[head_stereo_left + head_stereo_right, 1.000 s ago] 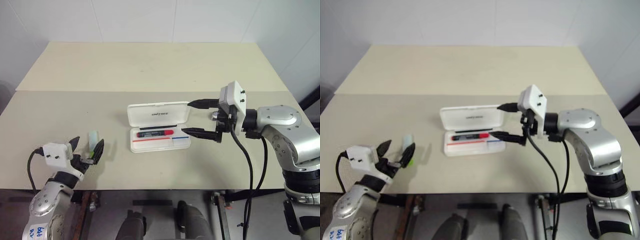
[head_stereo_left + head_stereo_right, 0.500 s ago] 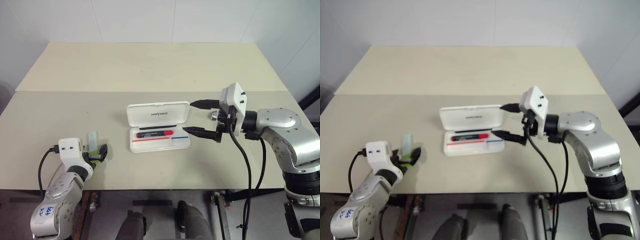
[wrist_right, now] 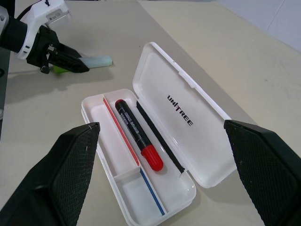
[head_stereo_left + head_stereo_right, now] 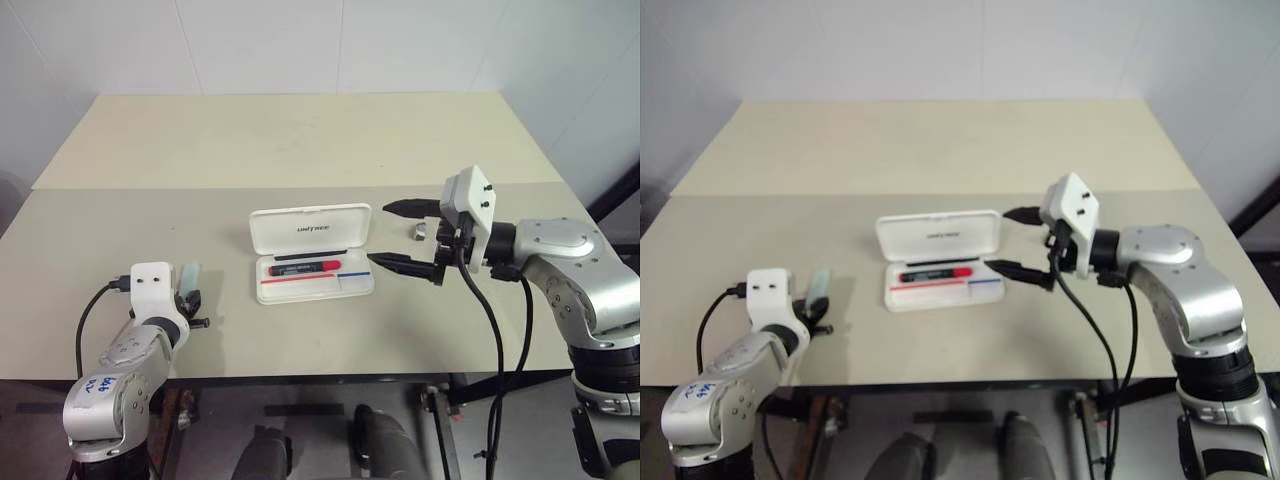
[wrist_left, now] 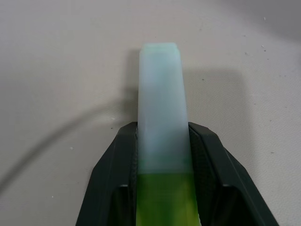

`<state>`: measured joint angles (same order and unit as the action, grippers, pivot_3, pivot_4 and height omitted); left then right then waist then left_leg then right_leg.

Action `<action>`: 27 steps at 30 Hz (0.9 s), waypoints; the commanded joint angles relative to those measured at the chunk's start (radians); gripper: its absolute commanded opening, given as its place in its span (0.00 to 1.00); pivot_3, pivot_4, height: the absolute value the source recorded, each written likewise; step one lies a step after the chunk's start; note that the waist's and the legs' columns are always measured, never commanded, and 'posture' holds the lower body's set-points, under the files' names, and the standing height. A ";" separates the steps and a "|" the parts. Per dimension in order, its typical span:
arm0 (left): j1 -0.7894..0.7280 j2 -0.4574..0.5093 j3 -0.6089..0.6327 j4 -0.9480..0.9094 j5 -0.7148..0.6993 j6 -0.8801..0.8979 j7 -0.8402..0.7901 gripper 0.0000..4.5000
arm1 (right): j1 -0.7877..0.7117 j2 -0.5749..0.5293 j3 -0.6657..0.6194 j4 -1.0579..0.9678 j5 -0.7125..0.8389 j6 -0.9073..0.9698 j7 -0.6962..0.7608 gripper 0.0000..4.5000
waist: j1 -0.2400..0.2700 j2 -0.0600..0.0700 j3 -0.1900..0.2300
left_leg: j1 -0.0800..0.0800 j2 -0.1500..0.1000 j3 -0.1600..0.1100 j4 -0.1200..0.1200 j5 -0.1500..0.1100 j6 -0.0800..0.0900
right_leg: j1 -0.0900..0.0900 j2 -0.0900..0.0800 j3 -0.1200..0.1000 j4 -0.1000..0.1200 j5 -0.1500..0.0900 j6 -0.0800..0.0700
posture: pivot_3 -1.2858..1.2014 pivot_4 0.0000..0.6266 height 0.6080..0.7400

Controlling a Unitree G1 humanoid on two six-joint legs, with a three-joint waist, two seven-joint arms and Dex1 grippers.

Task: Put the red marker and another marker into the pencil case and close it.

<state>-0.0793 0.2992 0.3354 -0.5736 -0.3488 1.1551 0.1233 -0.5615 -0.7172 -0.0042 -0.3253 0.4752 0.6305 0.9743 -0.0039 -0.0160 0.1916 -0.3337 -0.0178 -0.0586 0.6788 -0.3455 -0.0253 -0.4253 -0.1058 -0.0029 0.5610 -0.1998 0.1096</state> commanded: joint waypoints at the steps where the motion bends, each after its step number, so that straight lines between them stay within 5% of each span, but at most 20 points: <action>1: -0.001 0.056 0.020 0.063 0.055 -0.051 -0.025 0.25 | 0.001 -0.018 -0.039 -0.038 0.015 -0.008 -0.015 1.00 | 0.000 0.000 0.000 | 0.000 0.000 0.000 0.000 0.000 0.000 | 0.000 0.000 0.000 0.000 0.000 0.000 | 0.52 0.24 1.00; 9: -0.097 0.359 0.023 0.274 0.125 -0.420 -0.271 0.25 | -0.001 -0.018 -0.040 -0.038 0.014 -0.011 -0.033 1.00 | 0.002 -0.002 0.001 | -0.001 0.009 0.000 0.000 -0.001 -0.004 | -0.005 0.011 -0.001 -0.001 -0.001 -0.011 | 0.52 0.24 1.00; 16: -0.287 0.443 0.045 0.392 -0.023 -0.643 -0.607 0.25 | 0.024 -0.032 -0.058 -0.053 0.022 -0.007 -0.050 1.00 | 0.004 -0.003 0.001 | -0.006 0.010 0.001 -0.001 -0.006 -0.005 | -0.008 0.010 -0.002 -0.001 0.005 0.000 | 0.52 0.24 1.00; 27: -0.442 0.497 -0.151 0.393 -0.112 -0.759 -1.033 0.25 | 0.087 -0.046 -0.093 -0.103 0.031 0.003 -0.096 1.00 | 0.002 -0.002 0.002 | -0.021 0.011 0.010 0.000 -0.008 -0.004 | -0.025 0.010 -0.001 -0.003 0.008 0.006 | 0.52 0.24 1.00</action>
<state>-0.5076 0.7734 0.2052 -0.1503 -0.4474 0.4052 -0.8658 -0.4801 -0.7440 -0.0539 -0.3842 0.4920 0.6353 0.8887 -0.0024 -0.0184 0.1932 -0.3544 -0.0070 -0.0478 0.6790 -0.3544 -0.0276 -0.4502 -0.0956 -0.0034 0.5575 -0.1917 0.1160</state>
